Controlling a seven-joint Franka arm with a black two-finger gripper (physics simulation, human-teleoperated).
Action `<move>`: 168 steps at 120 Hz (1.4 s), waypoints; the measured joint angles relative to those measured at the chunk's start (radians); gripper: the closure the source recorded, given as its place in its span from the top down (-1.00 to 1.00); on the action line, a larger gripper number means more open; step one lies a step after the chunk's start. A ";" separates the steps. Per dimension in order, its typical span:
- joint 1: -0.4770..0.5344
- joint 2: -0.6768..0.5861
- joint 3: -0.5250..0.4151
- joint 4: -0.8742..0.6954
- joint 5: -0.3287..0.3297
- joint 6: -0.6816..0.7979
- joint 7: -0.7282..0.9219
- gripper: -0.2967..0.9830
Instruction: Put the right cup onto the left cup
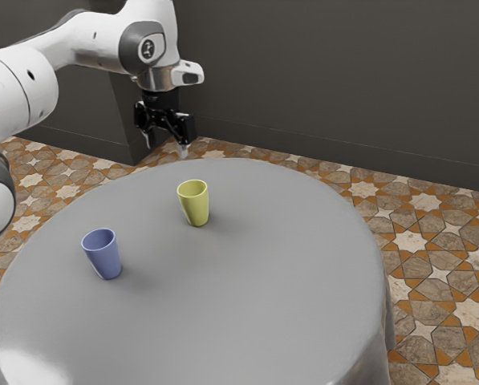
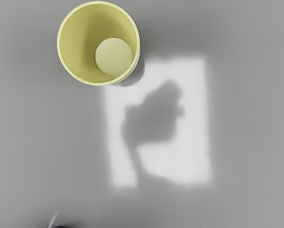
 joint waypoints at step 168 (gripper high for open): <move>0.028 0.359 0.000 0.291 -0.019 0.119 0.026 0.54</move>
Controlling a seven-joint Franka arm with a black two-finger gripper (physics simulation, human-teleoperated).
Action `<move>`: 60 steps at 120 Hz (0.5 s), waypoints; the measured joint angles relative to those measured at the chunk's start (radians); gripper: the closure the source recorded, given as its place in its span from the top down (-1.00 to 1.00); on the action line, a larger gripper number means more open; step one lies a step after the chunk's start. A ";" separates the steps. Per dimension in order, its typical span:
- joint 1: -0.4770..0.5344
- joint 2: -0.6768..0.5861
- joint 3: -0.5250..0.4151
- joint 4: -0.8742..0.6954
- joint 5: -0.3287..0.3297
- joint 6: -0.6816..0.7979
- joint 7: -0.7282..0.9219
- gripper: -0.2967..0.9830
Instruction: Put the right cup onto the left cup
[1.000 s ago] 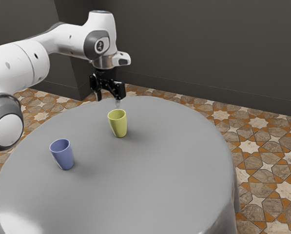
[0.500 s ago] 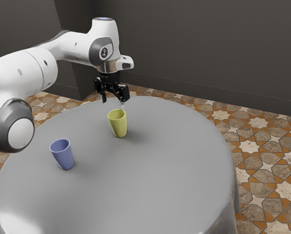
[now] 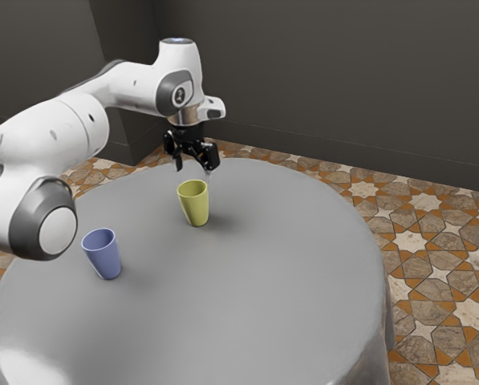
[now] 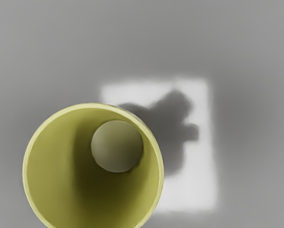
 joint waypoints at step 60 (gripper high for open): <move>0.000 0.082 -0.003 0.048 0.000 0.008 0.007 0.54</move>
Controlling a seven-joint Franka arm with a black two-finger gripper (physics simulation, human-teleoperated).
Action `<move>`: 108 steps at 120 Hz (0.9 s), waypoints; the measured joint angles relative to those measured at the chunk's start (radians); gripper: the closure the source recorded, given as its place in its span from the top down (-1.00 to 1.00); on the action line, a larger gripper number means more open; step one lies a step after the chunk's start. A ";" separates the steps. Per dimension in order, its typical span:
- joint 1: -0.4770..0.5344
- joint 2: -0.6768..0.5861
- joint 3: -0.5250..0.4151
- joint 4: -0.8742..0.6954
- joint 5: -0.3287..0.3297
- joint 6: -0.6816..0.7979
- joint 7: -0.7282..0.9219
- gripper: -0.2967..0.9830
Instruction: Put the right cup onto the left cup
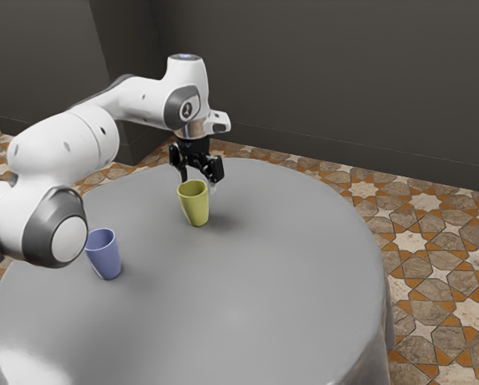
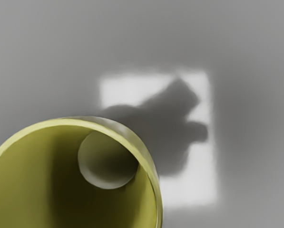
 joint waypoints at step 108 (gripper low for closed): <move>0.000 0.047 -0.007 0.008 0.000 0.020 0.003 0.12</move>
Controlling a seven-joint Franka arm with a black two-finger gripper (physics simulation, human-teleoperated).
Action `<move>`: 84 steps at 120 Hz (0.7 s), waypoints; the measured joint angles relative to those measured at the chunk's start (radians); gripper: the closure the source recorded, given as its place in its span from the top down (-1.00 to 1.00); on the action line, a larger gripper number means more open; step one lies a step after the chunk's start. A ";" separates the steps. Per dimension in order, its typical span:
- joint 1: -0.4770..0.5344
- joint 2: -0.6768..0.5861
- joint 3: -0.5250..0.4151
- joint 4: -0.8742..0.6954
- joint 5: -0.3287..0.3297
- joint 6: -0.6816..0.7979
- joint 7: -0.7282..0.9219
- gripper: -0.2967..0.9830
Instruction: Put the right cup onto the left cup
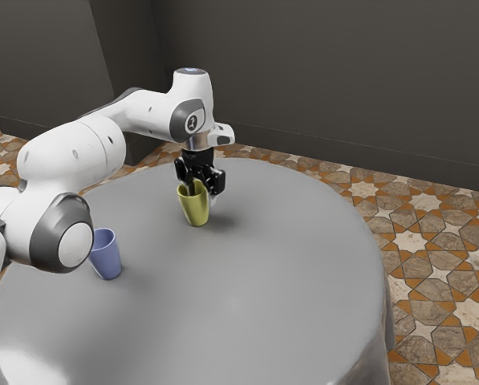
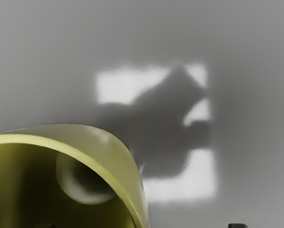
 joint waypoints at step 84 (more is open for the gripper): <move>0.000 0.000 0.009 -0.002 0.002 0.002 -0.006 -0.60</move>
